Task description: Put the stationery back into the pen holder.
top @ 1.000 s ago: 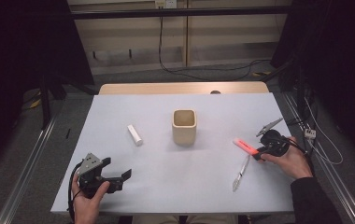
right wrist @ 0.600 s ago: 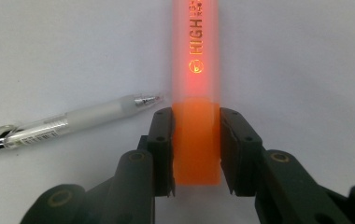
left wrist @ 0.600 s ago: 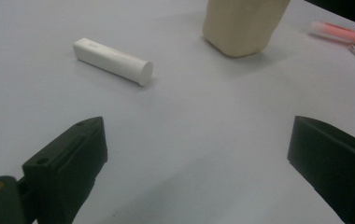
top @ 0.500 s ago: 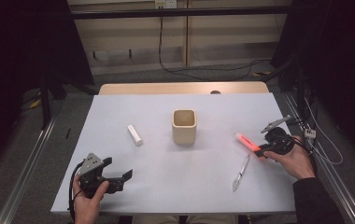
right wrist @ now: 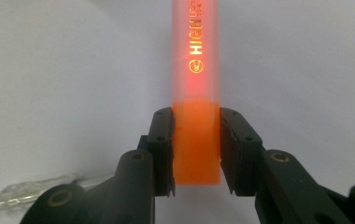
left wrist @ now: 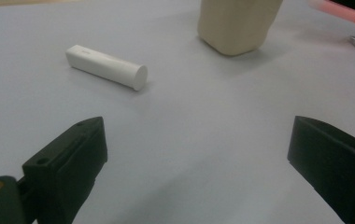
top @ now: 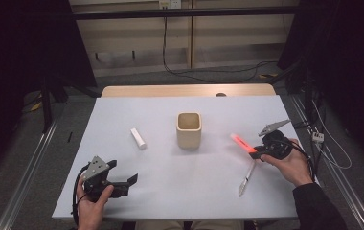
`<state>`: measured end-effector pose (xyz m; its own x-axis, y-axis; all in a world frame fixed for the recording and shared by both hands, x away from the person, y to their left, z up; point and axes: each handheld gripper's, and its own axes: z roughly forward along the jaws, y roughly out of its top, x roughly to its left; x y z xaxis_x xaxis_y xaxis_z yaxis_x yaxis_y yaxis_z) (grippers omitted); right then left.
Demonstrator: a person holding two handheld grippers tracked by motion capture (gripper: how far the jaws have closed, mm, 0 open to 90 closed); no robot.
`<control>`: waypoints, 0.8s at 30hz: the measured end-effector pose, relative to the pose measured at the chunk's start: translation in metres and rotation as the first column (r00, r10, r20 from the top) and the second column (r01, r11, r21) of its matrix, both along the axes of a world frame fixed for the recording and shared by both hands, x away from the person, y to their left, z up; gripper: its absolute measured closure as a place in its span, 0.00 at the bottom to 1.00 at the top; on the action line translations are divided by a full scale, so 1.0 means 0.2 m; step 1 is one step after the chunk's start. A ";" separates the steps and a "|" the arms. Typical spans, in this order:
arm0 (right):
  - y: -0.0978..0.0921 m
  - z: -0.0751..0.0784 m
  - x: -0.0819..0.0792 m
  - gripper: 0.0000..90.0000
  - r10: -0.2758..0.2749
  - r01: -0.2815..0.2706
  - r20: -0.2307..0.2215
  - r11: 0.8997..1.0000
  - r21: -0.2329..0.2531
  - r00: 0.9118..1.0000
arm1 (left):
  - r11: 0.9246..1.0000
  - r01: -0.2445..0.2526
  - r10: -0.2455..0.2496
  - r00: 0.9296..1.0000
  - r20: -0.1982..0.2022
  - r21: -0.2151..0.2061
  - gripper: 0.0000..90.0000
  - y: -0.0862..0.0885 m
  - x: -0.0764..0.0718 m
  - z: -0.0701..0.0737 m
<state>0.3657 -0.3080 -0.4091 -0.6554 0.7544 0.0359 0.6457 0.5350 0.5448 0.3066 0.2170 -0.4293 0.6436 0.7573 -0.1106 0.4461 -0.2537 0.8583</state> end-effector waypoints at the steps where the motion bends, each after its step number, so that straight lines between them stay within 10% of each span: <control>1: 0.01 0.01 0.00 0.75 -0.003 0.003 0.003 1.000 0.009 1.000 | 1.000 0.009 -0.009 1.000 -0.009 0.005 0.06 0.00 0.00 0.00; 24: 0.38 0.04 0.00 0.75 0.176 -0.175 -0.006 0.983 0.056 0.984 | 0.972 0.189 -0.199 0.978 0.057 0.142 0.07 -0.26 0.02 0.07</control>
<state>0.3655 -0.2329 -0.4017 -0.7770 0.6241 0.0823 0.5503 0.6099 0.5702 0.3100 0.1644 -0.4157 0.7820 0.6222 0.0351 0.3165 -0.4449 0.8378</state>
